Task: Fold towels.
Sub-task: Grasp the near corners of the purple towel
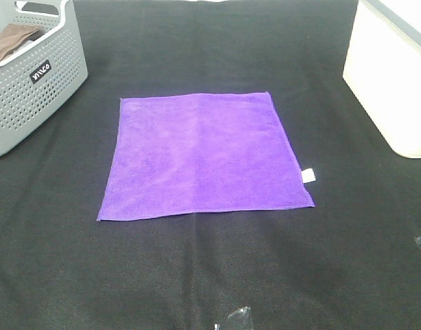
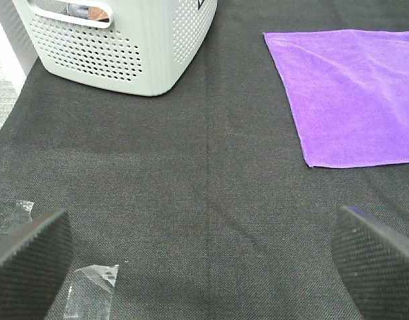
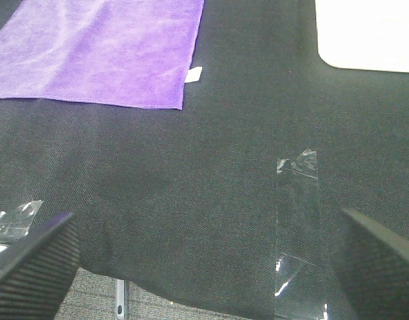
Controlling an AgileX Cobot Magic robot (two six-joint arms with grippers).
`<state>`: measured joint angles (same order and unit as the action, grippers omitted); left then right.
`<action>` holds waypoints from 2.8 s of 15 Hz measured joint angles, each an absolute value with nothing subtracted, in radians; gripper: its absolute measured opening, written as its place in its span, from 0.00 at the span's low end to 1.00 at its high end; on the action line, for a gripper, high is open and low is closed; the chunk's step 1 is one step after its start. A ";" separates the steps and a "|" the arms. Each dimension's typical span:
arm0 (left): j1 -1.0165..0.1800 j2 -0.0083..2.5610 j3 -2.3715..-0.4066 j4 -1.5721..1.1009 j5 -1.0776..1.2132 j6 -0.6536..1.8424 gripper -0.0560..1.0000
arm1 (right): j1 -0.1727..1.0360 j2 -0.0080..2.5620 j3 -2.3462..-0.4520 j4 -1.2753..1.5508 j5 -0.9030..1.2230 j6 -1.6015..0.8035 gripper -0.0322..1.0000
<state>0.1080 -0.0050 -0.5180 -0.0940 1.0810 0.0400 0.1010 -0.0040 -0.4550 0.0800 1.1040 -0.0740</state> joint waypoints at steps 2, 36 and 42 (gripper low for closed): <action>0.108 -0.005 -0.518 -0.094 1.081 0.040 0.99 | 0.101 -0.004 -0.455 0.081 1.104 -0.074 0.96; 0.108 -0.005 -0.518 -0.094 1.081 0.040 0.99 | 0.101 -0.004 -0.455 0.112 1.104 -0.074 0.96; 0.108 -0.005 -0.518 -0.094 1.081 0.040 0.99 | 0.101 -0.004 -0.455 0.124 1.104 -0.074 0.96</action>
<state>0.1080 -0.0050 -0.5180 -0.0940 1.0810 0.0400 0.1010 -0.0040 -0.4550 0.1240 1.1040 -0.0740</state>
